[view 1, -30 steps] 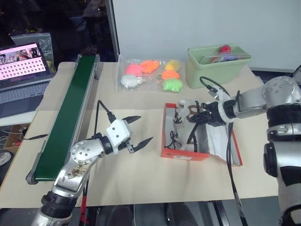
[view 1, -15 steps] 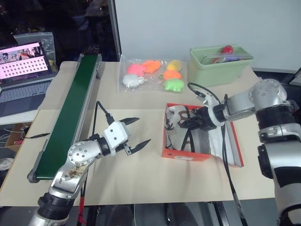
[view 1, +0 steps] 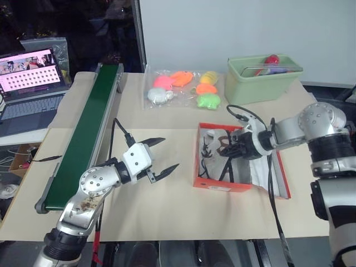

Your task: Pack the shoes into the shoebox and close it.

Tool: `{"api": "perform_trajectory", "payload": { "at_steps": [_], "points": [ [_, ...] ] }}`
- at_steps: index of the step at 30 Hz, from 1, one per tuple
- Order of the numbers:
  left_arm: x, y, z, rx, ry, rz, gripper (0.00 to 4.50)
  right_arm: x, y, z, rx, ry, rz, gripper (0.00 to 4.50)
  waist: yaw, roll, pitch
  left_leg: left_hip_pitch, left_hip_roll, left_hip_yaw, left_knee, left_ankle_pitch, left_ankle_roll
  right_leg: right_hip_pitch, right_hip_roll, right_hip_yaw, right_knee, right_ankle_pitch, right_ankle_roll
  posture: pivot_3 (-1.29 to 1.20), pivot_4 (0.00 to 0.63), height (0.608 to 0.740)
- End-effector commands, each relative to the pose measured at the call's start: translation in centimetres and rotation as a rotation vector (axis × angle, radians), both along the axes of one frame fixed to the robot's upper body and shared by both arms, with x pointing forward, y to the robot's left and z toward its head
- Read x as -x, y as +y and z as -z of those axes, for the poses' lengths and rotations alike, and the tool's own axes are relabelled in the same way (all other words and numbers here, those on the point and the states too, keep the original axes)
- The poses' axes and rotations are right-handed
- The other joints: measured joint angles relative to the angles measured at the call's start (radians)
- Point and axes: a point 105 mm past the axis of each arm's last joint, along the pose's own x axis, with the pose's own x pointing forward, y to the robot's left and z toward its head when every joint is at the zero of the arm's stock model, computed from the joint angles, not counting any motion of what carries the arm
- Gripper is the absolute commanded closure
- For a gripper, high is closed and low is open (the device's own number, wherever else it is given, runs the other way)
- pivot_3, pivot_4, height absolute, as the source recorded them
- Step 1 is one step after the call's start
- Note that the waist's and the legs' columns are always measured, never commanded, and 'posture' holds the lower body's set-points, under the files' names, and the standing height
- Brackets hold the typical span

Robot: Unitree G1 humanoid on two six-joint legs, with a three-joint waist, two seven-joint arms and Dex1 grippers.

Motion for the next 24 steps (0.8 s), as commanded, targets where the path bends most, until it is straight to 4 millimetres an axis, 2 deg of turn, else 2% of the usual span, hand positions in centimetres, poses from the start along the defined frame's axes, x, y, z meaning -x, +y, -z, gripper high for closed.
{"api": "perform_trajectory", "payload": {
  "at_steps": [1, 9, 14, 24],
  "points": [
    [0.3, -0.3, -1.2, 0.021, -0.044, 0.009, 0.03, 0.0, -2.8, 0.2, 0.107, -0.018, 0.069, 3.49, 0.004, 0.000, 0.000, 0.000, 0.000, 0.000, 0.000, 0.000, 0.000, 0.000, 0.000, 0.000, 0.000, 0.000, 0.000, 0.00, 0.150, 0.729],
    [-0.1, -0.6, -1.2, 0.037, -0.041, 0.009, 0.03, -1.3, -4.1, -1.2, 0.176, -0.114, 0.086, 3.49, 0.012, 0.000, 0.000, 0.002, 0.000, 0.000, 0.001, 0.000, 0.000, 0.002, 0.000, 0.000, 0.000, 0.000, 0.000, 0.00, 0.150, 0.729],
    [-0.4, -0.8, -1.5, 0.048, -0.046, 0.011, 0.03, -2.4, -5.6, -2.0, 0.260, -0.204, 0.089, 3.49, 0.012, 0.000, 0.000, 0.002, 0.000, 0.000, 0.002, 0.000, 0.000, 0.002, 0.000, 0.000, 0.000, 0.000, 0.000, 0.00, 0.150, 0.729],
    [-0.4, -0.8, -1.5, 0.048, -0.044, 0.011, 0.03, -2.4, -2.4, -4.0, 0.167, -0.219, -0.015, 3.49, 0.009, 0.000, 0.000, 0.001, 0.000, 0.000, 0.002, 0.000, 0.000, 0.001, 0.000, 0.000, 0.001, 0.000, 0.000, 0.00, 0.150, 0.729]
  ]
}}
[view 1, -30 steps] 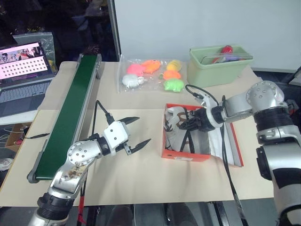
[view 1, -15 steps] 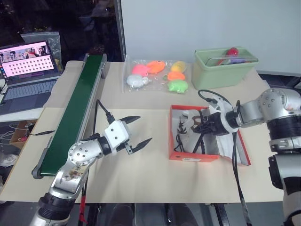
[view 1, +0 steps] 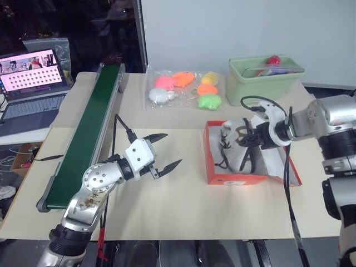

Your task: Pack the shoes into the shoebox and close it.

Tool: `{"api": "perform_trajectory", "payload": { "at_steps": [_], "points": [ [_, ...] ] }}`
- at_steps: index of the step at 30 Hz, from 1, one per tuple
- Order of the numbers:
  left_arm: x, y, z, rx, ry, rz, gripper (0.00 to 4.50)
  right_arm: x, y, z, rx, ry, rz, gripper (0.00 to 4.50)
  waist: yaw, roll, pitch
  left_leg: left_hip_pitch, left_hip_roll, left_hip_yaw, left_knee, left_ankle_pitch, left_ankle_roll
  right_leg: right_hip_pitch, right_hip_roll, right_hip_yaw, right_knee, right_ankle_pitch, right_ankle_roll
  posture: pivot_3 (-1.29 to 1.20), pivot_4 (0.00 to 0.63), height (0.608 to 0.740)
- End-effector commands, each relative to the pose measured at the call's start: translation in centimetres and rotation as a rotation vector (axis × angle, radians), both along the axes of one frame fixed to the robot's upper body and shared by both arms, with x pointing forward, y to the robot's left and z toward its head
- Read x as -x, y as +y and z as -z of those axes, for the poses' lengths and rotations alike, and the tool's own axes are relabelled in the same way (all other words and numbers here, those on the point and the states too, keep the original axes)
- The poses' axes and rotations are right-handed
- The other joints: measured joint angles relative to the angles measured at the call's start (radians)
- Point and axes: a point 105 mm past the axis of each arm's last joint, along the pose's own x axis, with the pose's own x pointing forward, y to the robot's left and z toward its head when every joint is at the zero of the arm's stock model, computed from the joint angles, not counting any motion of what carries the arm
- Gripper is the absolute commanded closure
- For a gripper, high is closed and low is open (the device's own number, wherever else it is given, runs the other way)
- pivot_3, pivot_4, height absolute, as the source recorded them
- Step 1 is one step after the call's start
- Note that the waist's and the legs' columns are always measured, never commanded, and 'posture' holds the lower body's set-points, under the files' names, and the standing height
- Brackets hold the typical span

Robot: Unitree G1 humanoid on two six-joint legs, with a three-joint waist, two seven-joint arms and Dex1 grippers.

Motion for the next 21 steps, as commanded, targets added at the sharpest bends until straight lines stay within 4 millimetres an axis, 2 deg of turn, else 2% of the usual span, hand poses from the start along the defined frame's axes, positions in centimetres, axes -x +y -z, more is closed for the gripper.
{"api": "perform_trajectory", "payload": {
  "at_steps": [1, 5, 11, 14, 17, 21],
  "points": [
    [0.1, -0.1, -0.7, 0.012, -0.025, 0.003, 0.03, -0.1, 1.4, -2.3, -0.029, -0.042, -0.042, 3.49, -0.001, 0.000, 0.000, 0.000, 0.000, 0.000, 0.000, 0.000, 0.000, 0.000, 0.000, 0.000, 0.000, 0.000, 0.000, 0.00, 0.150, 0.729],
    [0.1, 0.0, -0.7, 0.013, -0.023, -0.002, 0.03, 0.1, 2.3, -2.8, -0.046, -0.035, -0.069, 3.49, 0.000, 0.000, 0.000, 0.000, 0.000, 0.000, 0.000, 0.000, 0.000, -0.001, 0.000, 0.000, 0.001, 0.000, 0.000, 0.00, 0.150, 0.729],
    [-0.1, 0.0, -1.0, 0.016, -0.025, -0.010, 0.03, 1.2, 3.2, 0.5, -0.033, 0.057, -0.112, 3.49, 0.001, 0.000, 0.000, -0.001, 0.000, 0.000, 0.000, 0.000, 0.000, -0.001, 0.000, 0.000, 0.001, 0.000, 0.000, 0.00, 0.150, 0.729],
    [-0.1, 0.2, -1.3, 0.019, -0.029, -0.016, 0.03, 2.5, 3.6, 3.9, -0.021, 0.162, -0.140, 3.49, 0.002, 0.000, 0.000, -0.001, 0.000, 0.000, 0.000, 0.000, 0.000, 0.000, 0.000, 0.000, 0.000, 0.000, 0.000, 0.00, 0.150, 0.729],
    [0.0, 0.3, -1.5, 0.021, -0.031, -0.025, 0.03, 2.8, 3.6, 4.8, -0.031, 0.199, -0.157, 3.49, 0.001, 0.000, 0.000, -0.001, 0.000, 0.000, 0.000, 0.000, 0.000, -0.001, 0.000, 0.000, 0.001, 0.000, 0.000, 0.00, 0.150, 0.729],
    [0.7, 0.5, -1.4, 0.025, -0.021, -0.040, 0.03, 2.4, 2.5, 5.5, 0.013, 0.196, -0.187, 3.49, -0.002, 0.000, 0.000, 0.000, 0.000, 0.000, 0.000, 0.000, 0.000, 0.000, 0.000, 0.000, 0.001, 0.000, 0.000, 0.00, 0.150, 0.729]
  ]
}}
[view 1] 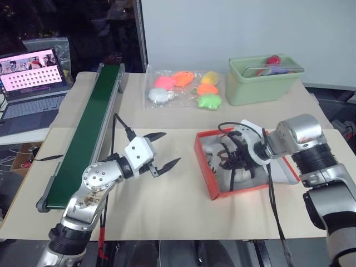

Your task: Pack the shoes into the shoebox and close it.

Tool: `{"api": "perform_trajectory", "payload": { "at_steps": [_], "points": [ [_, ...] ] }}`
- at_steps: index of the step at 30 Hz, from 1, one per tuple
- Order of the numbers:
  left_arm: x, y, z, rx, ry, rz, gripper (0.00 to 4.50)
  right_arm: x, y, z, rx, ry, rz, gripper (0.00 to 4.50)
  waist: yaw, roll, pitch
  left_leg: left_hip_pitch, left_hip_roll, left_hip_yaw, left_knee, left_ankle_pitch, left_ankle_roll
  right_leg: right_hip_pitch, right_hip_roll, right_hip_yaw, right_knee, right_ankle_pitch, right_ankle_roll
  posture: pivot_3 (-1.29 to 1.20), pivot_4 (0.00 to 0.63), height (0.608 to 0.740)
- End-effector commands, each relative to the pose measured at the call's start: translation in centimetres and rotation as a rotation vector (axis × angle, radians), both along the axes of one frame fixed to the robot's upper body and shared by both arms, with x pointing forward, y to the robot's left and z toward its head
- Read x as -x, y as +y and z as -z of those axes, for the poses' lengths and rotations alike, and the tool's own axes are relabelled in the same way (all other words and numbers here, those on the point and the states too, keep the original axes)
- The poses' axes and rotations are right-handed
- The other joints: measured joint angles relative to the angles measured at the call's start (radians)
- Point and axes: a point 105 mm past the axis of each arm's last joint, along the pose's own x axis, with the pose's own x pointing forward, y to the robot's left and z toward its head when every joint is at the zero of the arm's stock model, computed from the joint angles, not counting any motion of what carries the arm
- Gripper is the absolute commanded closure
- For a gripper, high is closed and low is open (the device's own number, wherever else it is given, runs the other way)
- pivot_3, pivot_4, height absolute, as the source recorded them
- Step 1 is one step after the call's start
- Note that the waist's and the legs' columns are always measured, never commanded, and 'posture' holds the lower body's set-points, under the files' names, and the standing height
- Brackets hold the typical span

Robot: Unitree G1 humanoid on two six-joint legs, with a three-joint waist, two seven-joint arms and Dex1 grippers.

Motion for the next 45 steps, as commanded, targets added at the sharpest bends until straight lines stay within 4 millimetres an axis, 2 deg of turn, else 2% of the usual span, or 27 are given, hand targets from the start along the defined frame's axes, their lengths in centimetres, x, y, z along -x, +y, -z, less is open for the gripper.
{"api": "perform_trajectory", "payload": {
  "at_steps": [1, 4, 10, 19, 23, 26, 33, 36, 38, 40, 43, 45],
  "points": [
    [1.1, 0.1, -1.2, 0.019, -0.037, -0.007, 0.03, -0.5, -1.2, -0.2, 0.035, -0.023, -0.044, 3.49, 0.000, 0.000, 0.000, 0.000, 0.000, 0.000, 0.000, 0.000, 0.000, 0.000, 0.000, 0.000, 0.000, 0.000, 0.000, 0.00, 0.150, 0.729],
    [1.4, 0.2, -1.0, 0.019, -0.028, -0.017, 0.03, -0.3, -0.5, -0.1, 0.043, -0.019, -0.133, 3.49, 0.001, 0.000, 0.000, 0.000, 0.000, 0.000, 0.000, 0.000, 0.000, 0.000, 0.000, 0.000, 0.000, 0.000, 0.000, 0.00, 0.150, 0.729],
    [1.4, 0.1, -1.0, 0.020, -0.021, -0.022, 0.03, 0.4, 0.8, 1.5, 0.100, -0.019, -0.316, 3.49, 0.001, 0.000, 0.000, 0.001, 0.000, 0.000, 0.000, 0.000, 0.000, 0.001, 0.000, 0.000, 0.000, 0.000, 0.000, 0.00, 0.150, 0.729],
    [1.0, -0.2, -1.0, 0.012, -0.022, 0.000, 0.03, -1.1, 1.9, 0.2, 0.024, -0.091, -0.219, 3.49, -0.027, -0.003, -0.002, 0.006, 0.001, 0.000, 0.000, 0.000, 0.000, 0.004, 0.000, 0.000, 0.002, 0.000, -0.001, 0.00, 0.150, 0.729],
    [0.8, -0.4, -1.1, 0.014, -0.024, 0.016, 0.00, -2.0, 2.2, -1.0, -0.033, -0.146, -0.130, 2.29, -0.032, -0.003, -0.002, 0.006, 0.001, 0.000, 0.000, 0.000, 0.000, 0.003, 0.001, 0.001, 0.004, 0.000, -0.001, 0.00, 0.150, 0.729],
    [0.7, -0.5, -1.1, 0.009, -0.029, 0.031, 0.00, -2.5, 2.6, -2.8, -0.078, -0.209, -0.083, 1.30, -0.026, -0.003, -0.002, 0.005, 0.000, 0.000, 0.000, 0.000, 0.000, 0.002, 0.001, 0.001, 0.004, 0.000, -0.001, 0.00, 0.150, 0.729],
    [0.2, -0.6, -1.2, 0.005, -0.035, 0.050, 0.00, -1.7, 3.1, -5.3, -0.136, -0.276, -0.064, 1.30, -0.021, -0.003, -0.002, 0.003, 0.000, 0.000, 0.000, 0.000, 0.000, 0.001, 0.000, 0.001, 0.003, 0.000, 0.000, 0.00, 0.150, 0.729],
    [-0.2, -0.8, -1.5, 0.005, -0.045, 0.066, 0.00, -1.3, 2.7, -6.0, -0.149, -0.309, -0.063, 1.30, -0.021, -0.003, -0.002, 0.003, 0.000, 0.000, 0.000, 0.000, 0.000, 0.001, 0.000, 0.001, 0.003, 0.000, 0.000, 0.00, 0.150, 0.729],
    [-0.3, -0.9, -1.7, 0.007, -0.049, 0.080, 0.00, -1.5, 2.4, -7.2, -0.176, -0.345, -0.048, 1.30, -0.021, -0.003, -0.002, 0.004, 0.000, 0.000, 0.000, 0.000, 0.000, 0.002, 0.000, 0.001, 0.003, 0.000, 0.000, 0.00, 0.150, 0.729],
    [-0.3, -1.3, -1.7, 0.018, -0.034, 0.107, 0.00, -1.4, 2.1, -10.1, -0.265, -0.433, -0.062, 1.30, -0.021, -0.003, -0.002, 0.004, 0.000, 0.000, 0.000, 0.000, 0.000, 0.002, 0.000, 0.001, 0.003, 0.000, 0.000, 0.00, 0.150, 0.729],
    [0.4, -1.7, -1.3, 0.034, 0.029, 0.166, 0.00, 0.1, 0.9, -15.2, -0.461, -0.565, -0.084, 1.30, -0.020, -0.002, -0.002, 0.003, 0.000, 0.000, 0.000, 0.000, 0.000, 0.001, 0.000, 0.001, 0.002, 0.000, 0.000, 0.00, 0.150, 0.729],
    [1.0, -1.9, -0.9, 0.060, 0.116, 0.212, 0.00, 2.2, -1.4, -17.7, -0.506, -0.686, -0.079, 1.30, -0.016, -0.002, -0.002, 0.001, 0.000, 0.000, 0.000, 0.000, 0.000, 0.000, 0.000, 0.000, 0.001, 0.000, 0.000, 0.00, 0.150, 0.729]
  ]
}}
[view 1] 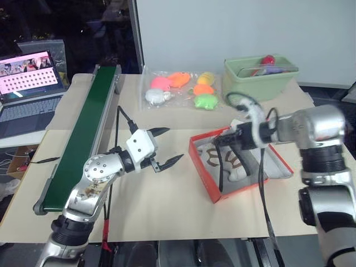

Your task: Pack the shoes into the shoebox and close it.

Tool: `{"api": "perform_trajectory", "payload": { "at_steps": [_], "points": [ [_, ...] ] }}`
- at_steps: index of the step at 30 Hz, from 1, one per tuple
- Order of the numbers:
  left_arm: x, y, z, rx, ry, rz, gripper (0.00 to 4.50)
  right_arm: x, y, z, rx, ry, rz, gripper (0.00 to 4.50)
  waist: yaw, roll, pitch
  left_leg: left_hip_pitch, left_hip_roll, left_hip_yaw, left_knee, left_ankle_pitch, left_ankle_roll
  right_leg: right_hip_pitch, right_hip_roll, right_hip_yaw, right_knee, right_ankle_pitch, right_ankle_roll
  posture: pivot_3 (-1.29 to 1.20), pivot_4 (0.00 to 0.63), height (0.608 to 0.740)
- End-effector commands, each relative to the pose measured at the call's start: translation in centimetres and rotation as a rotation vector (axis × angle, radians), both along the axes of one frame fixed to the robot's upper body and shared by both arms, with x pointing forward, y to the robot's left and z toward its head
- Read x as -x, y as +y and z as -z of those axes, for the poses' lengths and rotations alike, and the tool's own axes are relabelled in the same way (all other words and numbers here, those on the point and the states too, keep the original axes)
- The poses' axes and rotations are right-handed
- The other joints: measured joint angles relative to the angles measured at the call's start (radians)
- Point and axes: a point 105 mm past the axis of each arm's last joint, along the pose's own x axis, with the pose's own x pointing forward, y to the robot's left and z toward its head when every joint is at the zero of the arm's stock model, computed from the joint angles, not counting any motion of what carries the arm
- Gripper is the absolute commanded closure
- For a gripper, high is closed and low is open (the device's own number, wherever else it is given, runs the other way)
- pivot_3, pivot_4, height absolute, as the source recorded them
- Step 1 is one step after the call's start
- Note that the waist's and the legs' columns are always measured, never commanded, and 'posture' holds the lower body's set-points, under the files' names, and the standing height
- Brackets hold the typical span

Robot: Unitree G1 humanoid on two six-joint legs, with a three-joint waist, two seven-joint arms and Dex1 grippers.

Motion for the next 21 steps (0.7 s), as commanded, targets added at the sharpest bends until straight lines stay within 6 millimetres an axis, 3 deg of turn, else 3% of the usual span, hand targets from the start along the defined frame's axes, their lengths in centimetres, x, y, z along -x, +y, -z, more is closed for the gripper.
{"api": "perform_trajectory", "payload": {
  "at_steps": [1, 3, 5, 11, 15, 21],
  "points": [
    [1.3, -0.6, 0.0, 0.040, 0.109, 0.099, 0.00, 3.7, -3.0, -6.4, -0.113, -0.268, -0.023, 1.30, 0.010, 0.000, 0.000, -0.001, 0.000, -0.001, 0.000, 0.000, 0.000, 0.000, 0.000, -0.001, -0.001, 0.000, 0.000, 0.00, 0.150, 0.729],
    [1.8, -0.4, 0.5, 0.020, 0.149, 0.114, 0.00, 6.0, -6.0, -7.1, -0.111, -0.375, 0.056, 1.80, 0.020, 0.000, 0.000, -0.002, 0.000, -0.001, 0.000, -0.001, 0.002, 0.000, 0.000, -0.002, -0.001, 0.000, 0.000, 0.00, 0.150, 0.729],
    [2.0, -0.2, 0.6, 0.011, 0.158, 0.111, 0.00, 7.2, -7.7, -6.9, -0.088, -0.425, 0.124, 2.32, 0.026, -0.001, 0.000, -0.002, 0.000, -0.002, 0.000, -0.001, 0.002, 0.002, 0.000, -0.003, -0.002, 0.000, 0.001, 0.00, 0.150, 0.729],
    [2.8, -0.3, 0.8, 0.027, 0.186, 0.100, 0.00, 11.6, -13.0, -1.6, 0.129, -0.327, 0.238, 4.42, 0.026, 0.002, -0.002, 0.003, -0.001, 0.001, 0.001, -0.001, 0.002, 0.005, -0.001, 0.000, -0.001, -0.001, 0.002, 0.00, 0.150, 0.729],
    [2.9, -0.2, 1.0, 0.017, 0.192, 0.097, 0.00, 13.4, -15.9, 4.4, 0.442, -0.113, 0.200, 4.42, 0.017, 0.005, -0.004, 0.007, -0.001, 0.003, 0.001, -0.001, 0.002, 0.008, 0.000, 0.003, -0.001, -0.003, 0.004, 0.00, 0.150, 0.729],
    [2.8, -0.4, 1.0, 0.009, 0.188, 0.103, 0.00, 12.6, -16.0, 10.0, 0.556, -0.005, 0.157, 4.42, -0.008, 0.004, -0.003, 0.021, 0.000, 0.004, 0.001, -0.001, 0.002, 0.021, 0.000, 0.004, -0.002, -0.009, 0.010, 0.00, 0.150, 0.729]
  ]
}}
